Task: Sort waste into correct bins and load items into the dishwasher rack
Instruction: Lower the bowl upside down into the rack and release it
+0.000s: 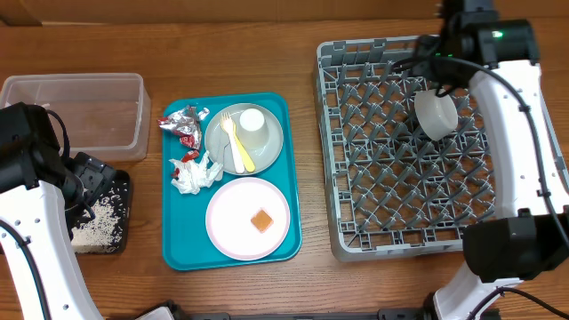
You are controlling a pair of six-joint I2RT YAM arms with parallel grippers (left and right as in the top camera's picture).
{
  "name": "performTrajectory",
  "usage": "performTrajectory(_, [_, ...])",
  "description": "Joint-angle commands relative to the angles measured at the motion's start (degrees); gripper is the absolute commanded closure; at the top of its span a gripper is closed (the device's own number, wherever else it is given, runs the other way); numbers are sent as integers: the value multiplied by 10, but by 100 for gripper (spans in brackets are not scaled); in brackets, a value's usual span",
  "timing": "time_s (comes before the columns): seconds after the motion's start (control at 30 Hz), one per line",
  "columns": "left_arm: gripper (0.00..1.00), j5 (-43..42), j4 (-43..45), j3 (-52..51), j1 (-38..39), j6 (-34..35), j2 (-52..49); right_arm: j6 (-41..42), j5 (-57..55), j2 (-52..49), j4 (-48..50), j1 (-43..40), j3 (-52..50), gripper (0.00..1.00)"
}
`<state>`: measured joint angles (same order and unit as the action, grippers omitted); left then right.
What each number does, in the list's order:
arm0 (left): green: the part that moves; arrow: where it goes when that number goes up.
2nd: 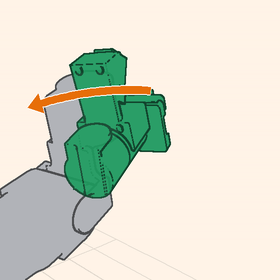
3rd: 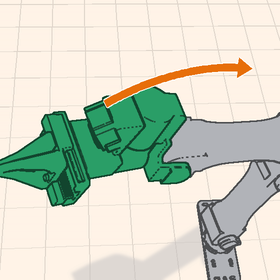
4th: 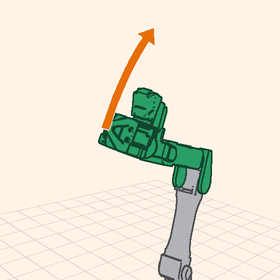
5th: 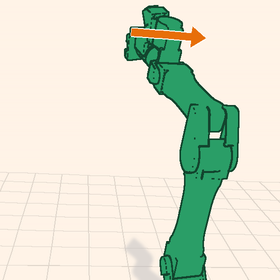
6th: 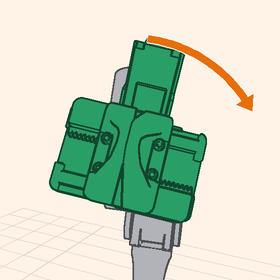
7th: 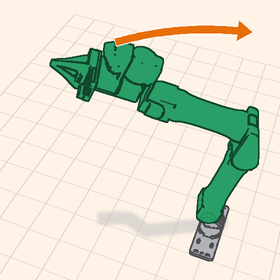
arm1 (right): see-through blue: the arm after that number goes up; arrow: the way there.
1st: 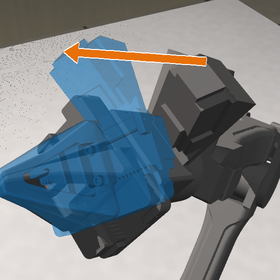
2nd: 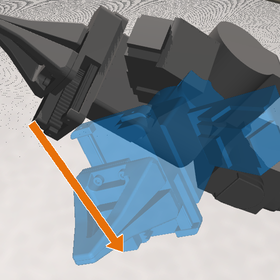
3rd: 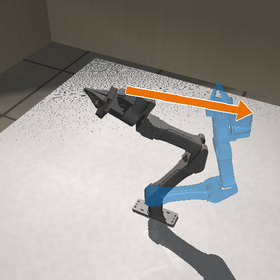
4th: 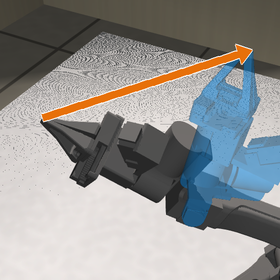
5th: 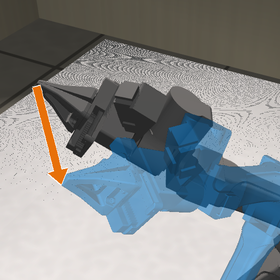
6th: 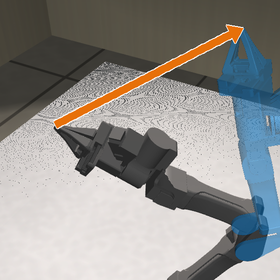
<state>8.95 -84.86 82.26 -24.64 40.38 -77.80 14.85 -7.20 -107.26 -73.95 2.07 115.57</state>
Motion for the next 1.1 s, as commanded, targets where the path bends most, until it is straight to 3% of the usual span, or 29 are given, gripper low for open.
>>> performTrajectory(0.0, [0, 0, 0, -1, -2, 10, 2, 42, -17, 5, 0, -52, -26, 53])
performTrajectory(0.2, [0, 0, 0, -1, -2, 10, 2, 33, 52, 5, 32, -117, -113, 92])
performTrajectory(0.57, [0, 0, 0, -1, -2, 10, 2, 8, 167, 5, 161, -115, -247, 92])
performTrajectory(1.07, [0, 0, 0, -1, -2, 10, 2, 14, 296, 5, 169, -78, -234, 96])
